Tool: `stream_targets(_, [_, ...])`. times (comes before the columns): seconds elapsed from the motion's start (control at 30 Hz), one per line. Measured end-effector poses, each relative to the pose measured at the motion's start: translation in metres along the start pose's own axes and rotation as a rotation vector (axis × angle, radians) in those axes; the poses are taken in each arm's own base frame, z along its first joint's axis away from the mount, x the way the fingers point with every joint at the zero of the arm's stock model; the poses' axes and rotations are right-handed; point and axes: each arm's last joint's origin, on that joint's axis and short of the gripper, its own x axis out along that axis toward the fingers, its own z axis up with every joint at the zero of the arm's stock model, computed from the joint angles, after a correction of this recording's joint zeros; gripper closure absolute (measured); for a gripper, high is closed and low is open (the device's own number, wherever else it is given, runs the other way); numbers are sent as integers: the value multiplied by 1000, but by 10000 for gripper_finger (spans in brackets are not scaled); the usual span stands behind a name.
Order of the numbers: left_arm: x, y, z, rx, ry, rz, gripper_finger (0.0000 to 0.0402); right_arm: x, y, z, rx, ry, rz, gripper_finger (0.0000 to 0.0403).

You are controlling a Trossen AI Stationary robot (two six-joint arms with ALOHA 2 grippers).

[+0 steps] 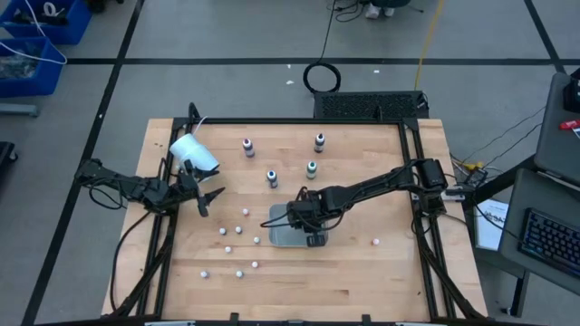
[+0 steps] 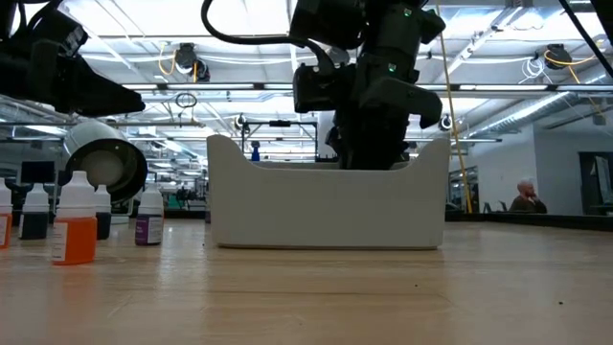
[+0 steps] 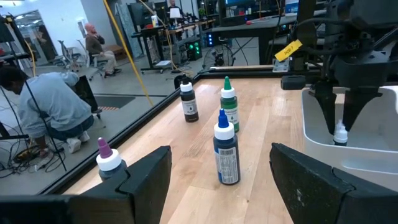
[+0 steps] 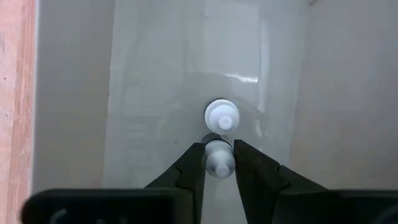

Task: Pick & Place food coloring
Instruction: Put the purple food coloring bottle into the bin, then put the orange food coloring bottle into the bin

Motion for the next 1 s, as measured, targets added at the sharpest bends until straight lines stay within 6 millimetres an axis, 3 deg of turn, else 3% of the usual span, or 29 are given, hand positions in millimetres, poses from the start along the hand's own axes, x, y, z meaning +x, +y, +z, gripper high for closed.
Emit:
stream_targets(0.33, [0, 0, -1, 4, 5, 0, 128, -23, 1, 2, 21, -61, 2, 256])
stream_targets(0.53, [0, 0, -1, 4, 5, 0, 128, -61, 3, 0, 74, -133, 12, 254])
stream_targets(0.67, [0, 0, -1, 3, 4, 0, 128, -93, 13, -22, 252, -23, 14, 264])
stream_targets(0.8, [0, 0, -1, 4, 4, 0, 128, -115, 36, -54, 483, 187, -54, 274])
stream_targets(1.0, [0, 0, -1, 4, 5, 0, 128, -123, 74, -85, 630, 320, -162, 276])
